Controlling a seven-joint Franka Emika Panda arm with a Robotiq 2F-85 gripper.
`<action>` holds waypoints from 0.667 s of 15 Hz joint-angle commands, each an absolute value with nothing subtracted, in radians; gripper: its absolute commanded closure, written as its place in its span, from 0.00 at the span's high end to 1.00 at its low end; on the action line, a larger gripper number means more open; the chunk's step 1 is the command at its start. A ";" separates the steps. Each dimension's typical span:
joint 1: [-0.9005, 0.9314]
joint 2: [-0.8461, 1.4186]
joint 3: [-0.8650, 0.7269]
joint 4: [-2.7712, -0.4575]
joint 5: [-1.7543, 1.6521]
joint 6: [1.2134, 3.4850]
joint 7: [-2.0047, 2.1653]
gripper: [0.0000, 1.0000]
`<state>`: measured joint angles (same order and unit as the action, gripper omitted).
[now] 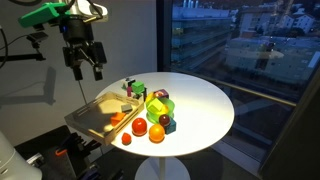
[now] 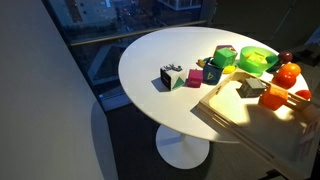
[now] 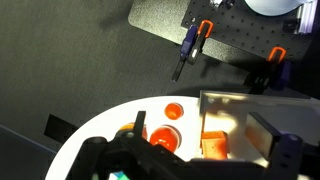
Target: Remove the grey block from the tray
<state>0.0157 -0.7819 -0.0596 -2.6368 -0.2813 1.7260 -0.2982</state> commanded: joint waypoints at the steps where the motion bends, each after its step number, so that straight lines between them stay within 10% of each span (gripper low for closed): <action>1: 0.058 -0.733 -0.046 -2.624 -0.266 1.795 -0.270 1.00; 10: 0.113 -0.571 -0.030 -2.589 -0.168 1.990 -0.262 1.00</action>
